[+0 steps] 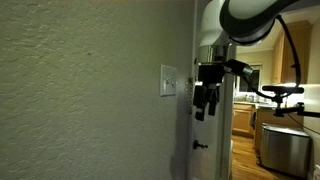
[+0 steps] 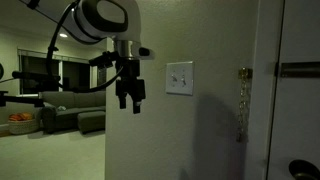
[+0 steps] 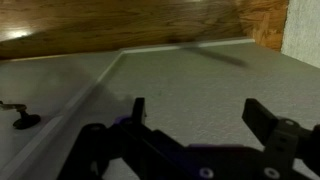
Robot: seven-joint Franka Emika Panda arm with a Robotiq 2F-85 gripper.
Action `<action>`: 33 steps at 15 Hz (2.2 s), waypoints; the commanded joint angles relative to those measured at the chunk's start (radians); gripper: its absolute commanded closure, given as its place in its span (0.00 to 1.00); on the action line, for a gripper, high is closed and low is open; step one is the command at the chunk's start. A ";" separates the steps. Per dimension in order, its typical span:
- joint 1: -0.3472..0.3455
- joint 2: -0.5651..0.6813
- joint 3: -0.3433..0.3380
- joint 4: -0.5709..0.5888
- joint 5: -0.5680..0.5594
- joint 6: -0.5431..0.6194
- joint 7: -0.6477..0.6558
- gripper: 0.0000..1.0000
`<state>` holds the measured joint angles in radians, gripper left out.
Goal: Flick the switch on the right
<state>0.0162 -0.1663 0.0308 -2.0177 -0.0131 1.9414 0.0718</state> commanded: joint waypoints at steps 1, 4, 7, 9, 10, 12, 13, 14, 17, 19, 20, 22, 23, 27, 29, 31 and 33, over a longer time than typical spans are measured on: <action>0.001 0.001 -0.001 0.002 0.000 -0.003 0.000 0.00; 0.001 0.001 -0.001 0.002 0.000 -0.003 0.000 0.00; 0.001 0.001 -0.001 0.002 0.000 -0.003 0.000 0.00; 0.001 0.001 -0.001 0.002 0.000 -0.003 0.000 0.00; 0.001 0.001 -0.001 0.002 0.000 -0.003 0.000 0.00; 0.001 0.001 -0.001 0.002 0.000 -0.003 0.000 0.00; 0.001 0.001 -0.001 0.002 0.000 -0.003 0.000 0.00; 0.000 0.002 -0.002 0.004 0.001 -0.004 -0.001 0.00; -0.006 0.009 -0.007 0.012 -0.003 0.000 0.004 0.00; -0.015 0.016 -0.014 0.026 -0.014 0.008 0.013 0.00; -0.023 0.020 -0.021 0.037 -0.020 0.017 0.016 0.00; -0.031 0.031 -0.035 0.063 -0.025 0.025 0.015 0.00; -0.035 0.038 -0.040 0.077 -0.027 0.032 0.014 0.00; -0.046 0.084 -0.055 0.149 -0.030 0.078 0.010 0.00; -0.048 0.115 -0.059 0.192 -0.025 0.104 0.013 0.00; -0.050 0.150 -0.063 0.232 -0.018 0.144 0.008 0.00; -0.053 0.184 -0.068 0.273 -0.015 0.168 0.007 0.00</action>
<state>-0.0272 -0.0319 -0.0306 -1.8094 -0.0282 2.0785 0.0719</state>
